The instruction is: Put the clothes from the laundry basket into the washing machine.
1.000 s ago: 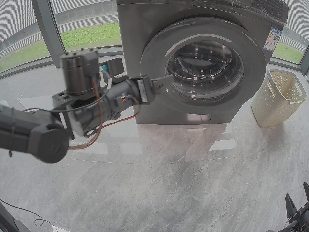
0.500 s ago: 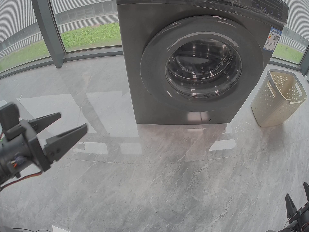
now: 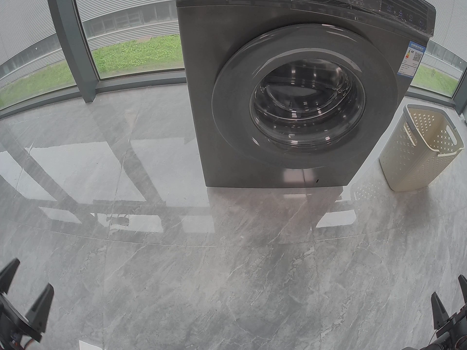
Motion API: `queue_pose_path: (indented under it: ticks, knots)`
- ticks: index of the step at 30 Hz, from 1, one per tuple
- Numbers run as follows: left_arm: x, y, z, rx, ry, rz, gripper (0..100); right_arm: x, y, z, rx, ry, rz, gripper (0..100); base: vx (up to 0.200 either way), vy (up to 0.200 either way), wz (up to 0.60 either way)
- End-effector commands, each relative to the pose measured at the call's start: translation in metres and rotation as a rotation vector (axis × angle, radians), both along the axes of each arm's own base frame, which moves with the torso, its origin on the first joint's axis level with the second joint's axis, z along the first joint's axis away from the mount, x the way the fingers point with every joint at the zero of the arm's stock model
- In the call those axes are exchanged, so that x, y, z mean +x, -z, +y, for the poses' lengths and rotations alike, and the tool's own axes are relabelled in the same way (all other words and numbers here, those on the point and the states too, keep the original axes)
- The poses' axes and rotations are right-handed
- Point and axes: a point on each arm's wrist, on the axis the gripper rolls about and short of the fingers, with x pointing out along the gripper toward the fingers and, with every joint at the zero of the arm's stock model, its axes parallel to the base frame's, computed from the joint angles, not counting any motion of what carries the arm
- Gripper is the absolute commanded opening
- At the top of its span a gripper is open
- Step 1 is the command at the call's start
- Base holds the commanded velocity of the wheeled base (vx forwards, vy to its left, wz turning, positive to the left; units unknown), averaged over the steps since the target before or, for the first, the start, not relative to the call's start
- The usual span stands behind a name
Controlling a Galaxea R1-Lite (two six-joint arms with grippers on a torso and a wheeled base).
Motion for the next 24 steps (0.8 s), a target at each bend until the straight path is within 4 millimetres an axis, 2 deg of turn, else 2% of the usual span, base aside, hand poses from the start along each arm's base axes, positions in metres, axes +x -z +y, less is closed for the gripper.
queue_pose_path:
  ticks: [1,5,10,16,18,19,20,22,24]
  knots:
    - [-0.021,0.060,0.000,0.019,-0.205,-0.021,100,0.000,0.005,0.000,0.000,0.001,0.000,100,0.000,0.000,0.00]
    - [-0.023,0.063,0.003,-0.021,-0.285,-0.013,100,0.000,0.005,0.000,0.000,0.001,0.000,100,0.000,0.000,0.00]
    - [-0.023,0.068,0.000,0.026,-0.193,0.025,100,0.000,0.005,0.000,-0.006,-0.005,0.001,100,0.000,0.000,0.00]
    - [-0.023,0.068,0.000,0.007,-0.185,0.030,100,0.000,0.005,0.000,0.006,-0.007,0.001,100,0.000,0.000,0.00]
    - [-0.023,0.068,0.000,0.013,-0.186,0.029,100,-0.003,-0.009,0.000,0.021,-0.011,-0.088,100,0.000,0.000,0.00]
    - [-0.023,0.068,0.000,0.017,-0.185,0.027,100,-0.013,-0.038,0.000,0.062,-0.022,-0.233,100,0.000,0.000,0.00]
    - [-0.023,0.068,0.000,0.022,-0.185,0.027,100,-0.016,-0.051,0.000,0.079,-0.028,-0.257,100,0.000,-0.200,0.00]
    - [-0.023,0.068,0.000,0.034,-0.179,0.025,100,-0.007,-0.062,0.001,0.088,-0.035,-0.160,100,0.000,-0.200,0.00]
    - [-0.023,0.068,0.000,0.034,-0.177,0.025,100,0.016,-0.058,0.002,0.095,-0.091,0.038,100,0.000,-0.200,0.00]
